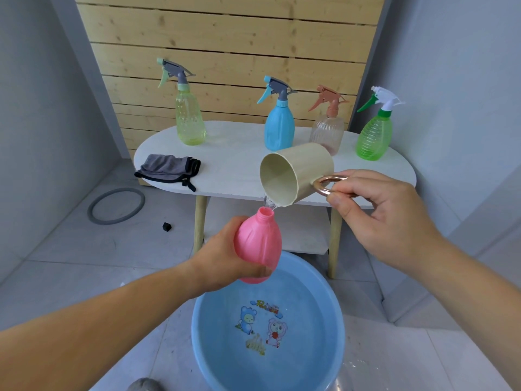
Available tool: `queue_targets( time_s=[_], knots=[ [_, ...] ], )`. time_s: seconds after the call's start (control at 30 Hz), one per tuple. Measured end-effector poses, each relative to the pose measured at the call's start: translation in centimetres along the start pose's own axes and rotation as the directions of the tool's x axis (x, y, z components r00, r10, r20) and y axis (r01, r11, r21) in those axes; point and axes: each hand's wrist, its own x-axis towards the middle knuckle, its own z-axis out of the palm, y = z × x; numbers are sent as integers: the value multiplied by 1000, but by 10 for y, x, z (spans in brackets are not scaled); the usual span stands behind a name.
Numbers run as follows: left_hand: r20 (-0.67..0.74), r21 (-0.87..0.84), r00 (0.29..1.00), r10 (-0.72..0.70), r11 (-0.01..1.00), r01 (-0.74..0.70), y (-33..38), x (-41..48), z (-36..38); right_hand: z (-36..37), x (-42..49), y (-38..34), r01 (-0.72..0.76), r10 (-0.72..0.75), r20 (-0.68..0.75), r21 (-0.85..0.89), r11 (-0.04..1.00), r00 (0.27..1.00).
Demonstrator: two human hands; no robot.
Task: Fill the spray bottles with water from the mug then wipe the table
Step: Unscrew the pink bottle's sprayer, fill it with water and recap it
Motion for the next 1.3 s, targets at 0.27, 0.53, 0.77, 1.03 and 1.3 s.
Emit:
queue_targets(
  time_s=[0.27,0.53,0.77,1.03,1.3],
  knots=[
    [-2,26,1000,2,1000,-2,2,-1,0,1,-1,0,53,-54,-17,-30,998,998],
    [0,20,1000,-1,1000,1,4,-2,1,2,0,2,179,-181,-16,-97,979,983],
    [3,21,1000,-3,1000,3,5,-3,1,4,-2,0,335,-332,52,-209,919,942],
    [0,25,1000,-4,1000,4,6,-5,1,7,-4,2,404,-394,93,-253,879,915],
    [-2,4,1000,-17,1000,17,4,-5,0,17,-9,-8,-68,68,-11,-7,998,998]
  ],
)
